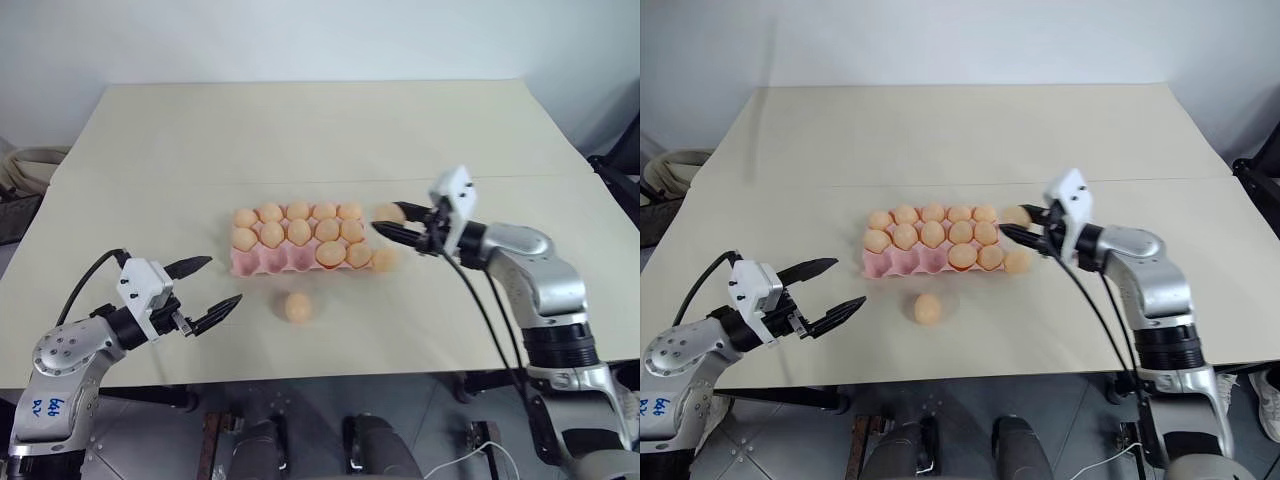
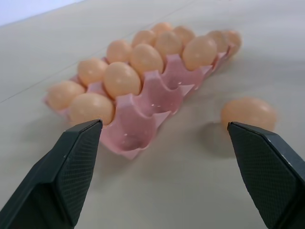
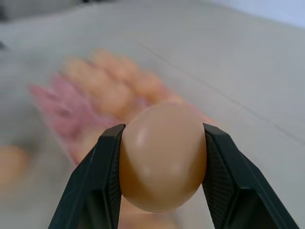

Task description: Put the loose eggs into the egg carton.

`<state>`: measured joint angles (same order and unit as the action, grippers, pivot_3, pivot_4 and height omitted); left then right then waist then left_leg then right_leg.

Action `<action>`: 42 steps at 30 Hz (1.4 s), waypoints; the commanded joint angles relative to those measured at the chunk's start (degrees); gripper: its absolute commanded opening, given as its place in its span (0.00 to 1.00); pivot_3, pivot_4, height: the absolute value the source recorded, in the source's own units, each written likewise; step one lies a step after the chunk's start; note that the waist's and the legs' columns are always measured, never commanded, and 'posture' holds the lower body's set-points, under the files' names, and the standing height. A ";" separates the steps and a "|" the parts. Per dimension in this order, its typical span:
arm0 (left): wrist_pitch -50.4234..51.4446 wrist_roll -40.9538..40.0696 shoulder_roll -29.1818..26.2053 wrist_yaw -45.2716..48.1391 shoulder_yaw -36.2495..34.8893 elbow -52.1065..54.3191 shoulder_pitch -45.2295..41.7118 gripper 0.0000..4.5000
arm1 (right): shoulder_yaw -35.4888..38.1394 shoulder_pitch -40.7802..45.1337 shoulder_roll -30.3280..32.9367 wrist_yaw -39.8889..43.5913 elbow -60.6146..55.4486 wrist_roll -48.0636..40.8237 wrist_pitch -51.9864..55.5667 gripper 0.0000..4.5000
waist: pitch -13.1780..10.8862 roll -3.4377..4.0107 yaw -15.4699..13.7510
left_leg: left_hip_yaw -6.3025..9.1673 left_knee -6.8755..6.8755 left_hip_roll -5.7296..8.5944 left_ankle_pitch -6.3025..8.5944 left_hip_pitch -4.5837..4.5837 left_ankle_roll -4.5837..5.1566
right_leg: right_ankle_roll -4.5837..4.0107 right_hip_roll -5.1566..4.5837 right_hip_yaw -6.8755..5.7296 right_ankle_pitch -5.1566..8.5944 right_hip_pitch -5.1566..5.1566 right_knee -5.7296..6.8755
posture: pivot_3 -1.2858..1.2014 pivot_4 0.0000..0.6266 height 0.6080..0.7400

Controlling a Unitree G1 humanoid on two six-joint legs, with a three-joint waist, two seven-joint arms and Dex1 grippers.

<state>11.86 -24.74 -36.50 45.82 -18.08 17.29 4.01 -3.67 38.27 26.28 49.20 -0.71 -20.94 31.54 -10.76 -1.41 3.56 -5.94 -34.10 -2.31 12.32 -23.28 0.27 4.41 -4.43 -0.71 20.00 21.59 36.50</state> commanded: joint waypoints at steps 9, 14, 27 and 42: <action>0.66 -3.51 0.55 -0.65 -4.32 4.57 7.10 1.00 | -13.36 7.29 -10.85 -3.72 4.92 6.43 3.71 0.63 | 0.00 -0.01 -0.30 | 0.09 0.06 0.04 0.04 -0.16 -0.07 | -0.07 -0.12 -0.09 0.04 0.15 -0.11 | 0.52 0.24 1.00; 1.25 -3.62 0.42 -1.36 -4.01 6.05 7.34 1.00 | -12.94 6.80 -10.79 -3.20 5.45 7.26 2.51 0.99 | 0.00 0.00 -0.11 | 0.15 0.07 0.05 0.05 -0.44 -0.08 | -0.08 -0.13 -0.17 0.04 0.38 -0.20 | 0.52 0.24 1.00; 1.02 -3.17 -0.84 0.82 -3.51 1.70 3.68 1.00 | 8.89 -19.13 5.00 6.63 -11.50 -0.75 -17.81 0.99 | 0.03 -0.06 -1.43 | 0.01 -0.05 0.10 -0.08 -0.92 0.33 | -0.01 -0.13 -0.32 0.00 0.79 -0.11 | 0.52 0.24 1.00; -0.82 -2.36 -2.05 2.36 -4.28 -3.86 0.64 1.00 | 28.94 -43.54 12.70 6.52 -11.93 -3.53 -26.61 0.99 | 0.03 -0.08 -1.67 | -0.10 -0.11 -0.06 0.02 0.12 -0.02 | -0.31 -0.08 -0.14 0.11 -0.13 -0.03 | 0.52 0.24 1.00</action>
<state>11.89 -26.77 -37.56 48.11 -21.94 12.62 5.85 24.30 -5.13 38.75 56.28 -11.06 -23.55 6.06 -10.73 -1.48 1.89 -6.04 -34.21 -2.38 12.33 -23.16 0.25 4.03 -4.52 -0.85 20.14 21.46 36.47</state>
